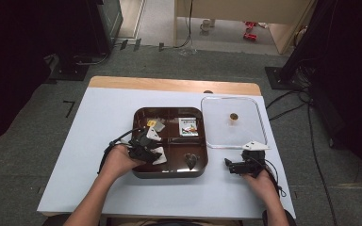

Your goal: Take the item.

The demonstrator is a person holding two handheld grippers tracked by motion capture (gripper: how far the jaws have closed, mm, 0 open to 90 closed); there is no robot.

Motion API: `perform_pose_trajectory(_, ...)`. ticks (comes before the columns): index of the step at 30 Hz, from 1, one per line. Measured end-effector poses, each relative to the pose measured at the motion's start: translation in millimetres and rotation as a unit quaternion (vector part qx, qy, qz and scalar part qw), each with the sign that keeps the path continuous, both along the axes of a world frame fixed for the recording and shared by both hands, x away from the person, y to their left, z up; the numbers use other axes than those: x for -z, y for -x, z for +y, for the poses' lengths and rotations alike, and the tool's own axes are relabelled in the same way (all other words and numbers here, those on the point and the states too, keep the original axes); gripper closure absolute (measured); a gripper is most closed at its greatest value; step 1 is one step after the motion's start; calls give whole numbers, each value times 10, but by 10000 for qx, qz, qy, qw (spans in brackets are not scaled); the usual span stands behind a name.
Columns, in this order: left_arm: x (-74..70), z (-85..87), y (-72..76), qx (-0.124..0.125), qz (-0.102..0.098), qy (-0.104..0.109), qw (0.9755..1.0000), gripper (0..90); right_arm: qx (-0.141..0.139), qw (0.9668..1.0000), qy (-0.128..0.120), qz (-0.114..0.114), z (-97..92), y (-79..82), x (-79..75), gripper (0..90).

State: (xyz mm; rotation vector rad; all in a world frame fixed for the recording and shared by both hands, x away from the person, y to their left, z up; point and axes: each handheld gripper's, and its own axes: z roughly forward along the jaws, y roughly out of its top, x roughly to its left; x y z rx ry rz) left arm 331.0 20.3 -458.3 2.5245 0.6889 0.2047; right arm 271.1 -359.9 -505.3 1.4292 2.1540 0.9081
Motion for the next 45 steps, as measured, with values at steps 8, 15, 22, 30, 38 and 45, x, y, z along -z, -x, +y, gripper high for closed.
perform_pose_trajectory(8,4,-26,-55,-92,229,-77,9997,552,1,10000,0,1,0,0,0,0)
perform_pose_trajectory(15,0,-15,-56,-153,256,-72,9995,759,0,10000,-1,1,0,0,0,0)
perform_pose_trajectory(22,-7,-3,-84,-254,444,41,9987,827,3,10000,-3,4,1,0,0,0)
perform_pose_trajectory(30,-17,23,-114,-330,610,168,9974,864,8,10000,-4,5,3,0,-1,0)
perform_pose_trajectory(38,-45,65,-131,-341,673,352,9965,869,9,10000,-5,2,3,1,-1,0)
perform_pose_trajectory(45,-122,150,-149,-441,713,600,9947,871,6,10000,-2,2,3,1,-1,0)
